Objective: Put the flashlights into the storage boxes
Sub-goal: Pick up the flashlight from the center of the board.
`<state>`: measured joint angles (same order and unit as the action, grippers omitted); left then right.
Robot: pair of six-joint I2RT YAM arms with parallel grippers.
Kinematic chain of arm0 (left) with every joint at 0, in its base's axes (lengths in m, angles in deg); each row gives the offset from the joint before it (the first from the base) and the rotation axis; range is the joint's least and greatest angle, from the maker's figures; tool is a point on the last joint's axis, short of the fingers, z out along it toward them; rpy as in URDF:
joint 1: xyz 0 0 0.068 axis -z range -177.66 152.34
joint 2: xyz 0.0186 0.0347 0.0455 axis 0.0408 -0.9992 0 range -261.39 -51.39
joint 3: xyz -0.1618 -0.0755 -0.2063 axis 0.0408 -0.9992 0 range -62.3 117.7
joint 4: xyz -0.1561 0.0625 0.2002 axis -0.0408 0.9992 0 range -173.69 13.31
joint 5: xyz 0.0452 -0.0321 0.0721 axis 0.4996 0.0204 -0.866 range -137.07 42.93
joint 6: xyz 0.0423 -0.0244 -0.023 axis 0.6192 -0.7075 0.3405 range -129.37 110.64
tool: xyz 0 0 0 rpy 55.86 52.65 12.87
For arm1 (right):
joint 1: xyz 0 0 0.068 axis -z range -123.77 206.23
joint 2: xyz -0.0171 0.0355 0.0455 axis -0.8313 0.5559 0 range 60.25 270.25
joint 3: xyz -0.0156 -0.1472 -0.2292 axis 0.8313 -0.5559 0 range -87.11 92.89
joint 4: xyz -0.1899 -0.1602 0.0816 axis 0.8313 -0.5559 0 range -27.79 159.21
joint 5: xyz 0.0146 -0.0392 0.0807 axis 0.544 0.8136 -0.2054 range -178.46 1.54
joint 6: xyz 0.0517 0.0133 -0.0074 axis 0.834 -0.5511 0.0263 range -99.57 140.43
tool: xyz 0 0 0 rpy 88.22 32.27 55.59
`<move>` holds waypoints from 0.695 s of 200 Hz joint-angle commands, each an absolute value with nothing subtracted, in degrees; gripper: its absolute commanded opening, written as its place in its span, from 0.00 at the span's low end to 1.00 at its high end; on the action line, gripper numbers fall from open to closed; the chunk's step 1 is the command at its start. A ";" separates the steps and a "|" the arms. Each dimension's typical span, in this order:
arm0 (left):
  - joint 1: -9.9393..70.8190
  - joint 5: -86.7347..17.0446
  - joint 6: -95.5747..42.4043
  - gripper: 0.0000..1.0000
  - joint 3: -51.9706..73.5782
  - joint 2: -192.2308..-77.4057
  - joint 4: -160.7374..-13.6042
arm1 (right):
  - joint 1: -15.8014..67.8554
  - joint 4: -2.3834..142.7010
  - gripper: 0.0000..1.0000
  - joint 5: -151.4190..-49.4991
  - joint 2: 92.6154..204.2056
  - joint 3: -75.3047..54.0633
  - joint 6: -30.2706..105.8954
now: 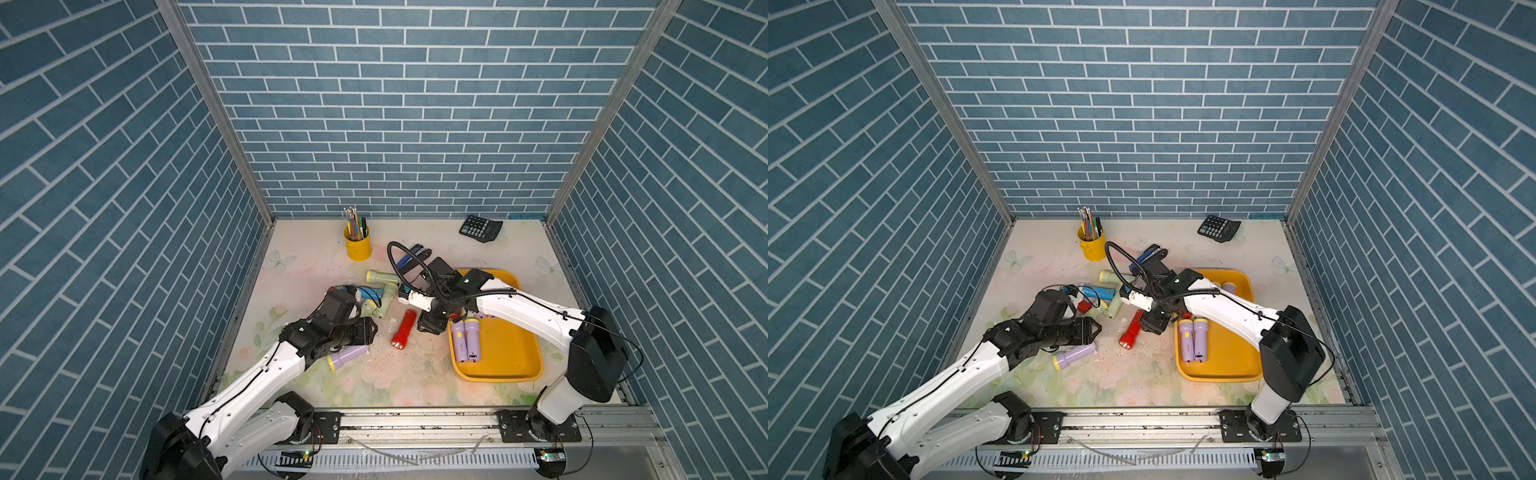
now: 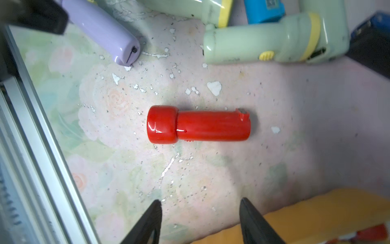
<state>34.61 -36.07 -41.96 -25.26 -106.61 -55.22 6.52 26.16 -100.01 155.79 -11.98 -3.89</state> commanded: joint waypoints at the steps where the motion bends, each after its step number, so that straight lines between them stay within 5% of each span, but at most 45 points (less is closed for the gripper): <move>1: 32.40 -33.69 -41.32 0.63 -28.25 -106.07 -57.41 | 6.39 18.51 0.61 -102.61 158.46 -8.36 -29.32; 48: 27.37 -30.49 -44.58 0.63 -33.09 -103.00 -61.18 | 6.22 13.38 0.59 -106.30 163.48 -2.52 -51.69; 139: 22.69 -28.39 -44.08 0.63 -34.57 -102.83 -61.60 | 5.51 14.68 0.62 -99.62 174.61 4.78 -63.71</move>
<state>23.68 -29.16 -44.68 -33.55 -102.13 -60.95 5.82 16.74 -100.32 172.47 1.81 -56.91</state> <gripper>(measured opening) 0.631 0.614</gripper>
